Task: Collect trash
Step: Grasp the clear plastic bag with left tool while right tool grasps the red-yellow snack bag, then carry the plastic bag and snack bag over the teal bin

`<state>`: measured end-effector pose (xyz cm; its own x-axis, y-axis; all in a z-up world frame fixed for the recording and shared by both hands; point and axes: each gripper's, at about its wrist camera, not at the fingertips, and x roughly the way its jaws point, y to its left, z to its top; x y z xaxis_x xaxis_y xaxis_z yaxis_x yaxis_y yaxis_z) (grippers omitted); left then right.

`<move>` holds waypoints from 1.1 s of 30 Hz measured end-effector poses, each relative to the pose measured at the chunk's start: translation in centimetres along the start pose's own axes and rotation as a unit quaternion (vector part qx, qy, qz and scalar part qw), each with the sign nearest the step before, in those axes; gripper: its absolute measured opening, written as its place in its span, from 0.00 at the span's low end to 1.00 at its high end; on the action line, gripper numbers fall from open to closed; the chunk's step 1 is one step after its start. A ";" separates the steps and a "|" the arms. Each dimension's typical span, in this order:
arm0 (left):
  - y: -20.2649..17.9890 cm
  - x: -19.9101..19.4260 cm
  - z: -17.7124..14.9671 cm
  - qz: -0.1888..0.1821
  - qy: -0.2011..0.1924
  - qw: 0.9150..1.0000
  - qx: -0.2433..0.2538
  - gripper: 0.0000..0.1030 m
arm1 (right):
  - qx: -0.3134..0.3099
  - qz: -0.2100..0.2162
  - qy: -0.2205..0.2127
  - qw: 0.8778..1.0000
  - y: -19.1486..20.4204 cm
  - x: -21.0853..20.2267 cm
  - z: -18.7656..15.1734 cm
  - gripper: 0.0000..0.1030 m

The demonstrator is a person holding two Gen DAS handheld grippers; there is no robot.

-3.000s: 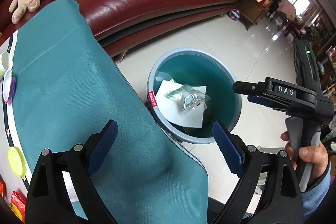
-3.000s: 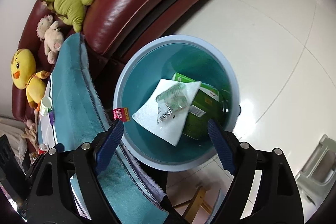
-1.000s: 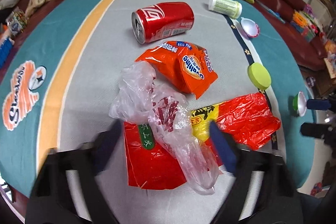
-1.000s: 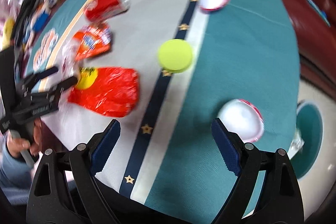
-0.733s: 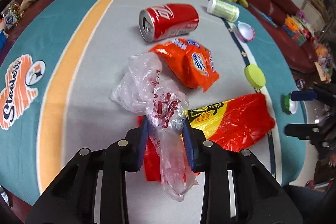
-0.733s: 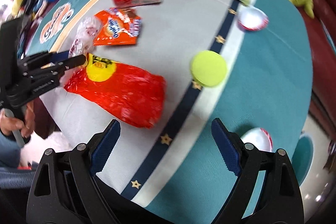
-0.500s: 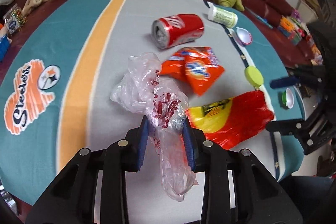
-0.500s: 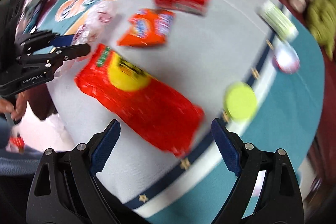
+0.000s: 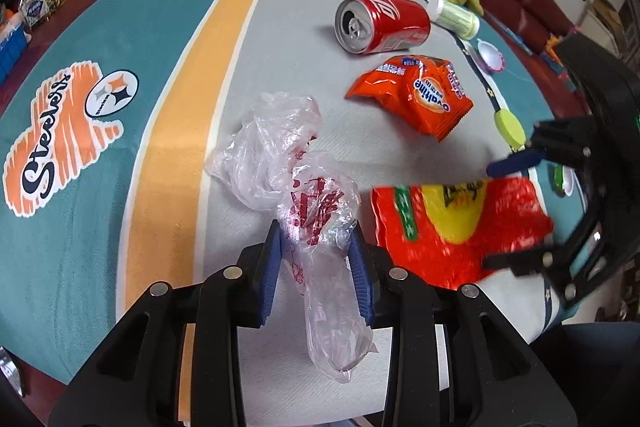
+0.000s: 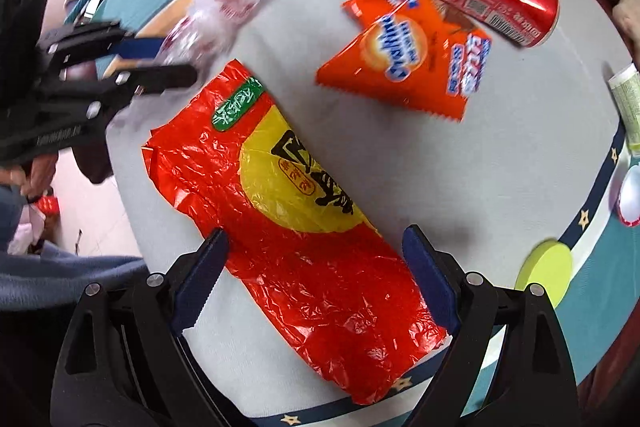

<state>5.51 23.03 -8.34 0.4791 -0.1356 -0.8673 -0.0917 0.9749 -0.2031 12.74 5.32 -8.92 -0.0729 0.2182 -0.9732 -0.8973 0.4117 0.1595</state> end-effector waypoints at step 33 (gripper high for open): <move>-8.5 -3.7 0.7 -0.002 -0.051 0.998 0.046 0.33 | 0.205 0.023 -0.137 0.969 -2.9 -6.3 -10.6 0.11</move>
<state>5.17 15.41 -3.11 0.5668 -0.1256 -0.8142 -0.0103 0.9871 -0.1595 11.19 -6.61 -5.02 0.0605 0.4483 -0.8918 -0.6439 0.7002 0.3083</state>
